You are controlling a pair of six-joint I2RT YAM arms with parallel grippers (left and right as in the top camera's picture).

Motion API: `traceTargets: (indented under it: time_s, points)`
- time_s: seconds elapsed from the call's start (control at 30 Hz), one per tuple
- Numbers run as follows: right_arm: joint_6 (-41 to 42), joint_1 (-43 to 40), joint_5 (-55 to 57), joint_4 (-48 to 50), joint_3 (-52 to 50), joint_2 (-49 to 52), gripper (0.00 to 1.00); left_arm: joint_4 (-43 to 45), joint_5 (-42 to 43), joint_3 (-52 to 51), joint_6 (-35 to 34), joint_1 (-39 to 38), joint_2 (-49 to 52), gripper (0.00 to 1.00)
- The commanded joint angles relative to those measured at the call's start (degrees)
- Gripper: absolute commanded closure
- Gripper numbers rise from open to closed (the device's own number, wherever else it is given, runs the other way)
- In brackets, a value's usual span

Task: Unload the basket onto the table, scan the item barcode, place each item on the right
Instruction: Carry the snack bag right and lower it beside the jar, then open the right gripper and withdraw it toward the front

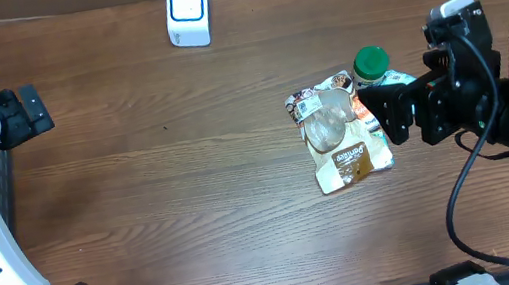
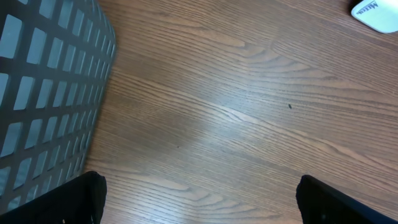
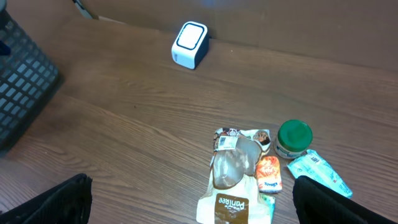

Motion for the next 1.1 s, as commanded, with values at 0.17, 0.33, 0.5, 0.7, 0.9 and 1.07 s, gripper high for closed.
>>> traceTargets:
  time_s: [0.17, 0.33, 0.5, 0.7, 0.9, 1.07]
  points:
    - [0.37, -0.02, -0.33, 0.31, 1.03, 2.62, 0.0, 0.02, 0.37, 0.63, 0.96, -0.17, -0.17, 0.01]
    - [0.37, -0.02, -0.33, 0.31, 0.31, 3.89, 0.0, 0.02, 0.37, 0.63, 0.96, -0.17, -0.17, 0.0]
    - [0.2, -0.02, -0.28, 0.79, -2.03, 3.1, 0.0, 0.02, 0.37, 0.63, 0.96, -0.17, -0.17, 0.01]
    - [-0.74, -0.13, 1.88, 11.85, -9.33, -2.73, 0.0, 0.02, 0.37, 0.63, 0.96, -0.17, -0.17, 0.0]
    - [-0.74, -0.13, 1.88, 26.53, -21.0, -10.95, 0.0, 0.02, 0.37, 0.63, 0.96, -0.17, -0.17, 0.0]
    - [-1.14, -0.81, 1.81, 35.17, -32.09, -18.69, 0.0, 0.02, 0.37, 0.63, 0.96, -0.17, -0.17, 0.0]
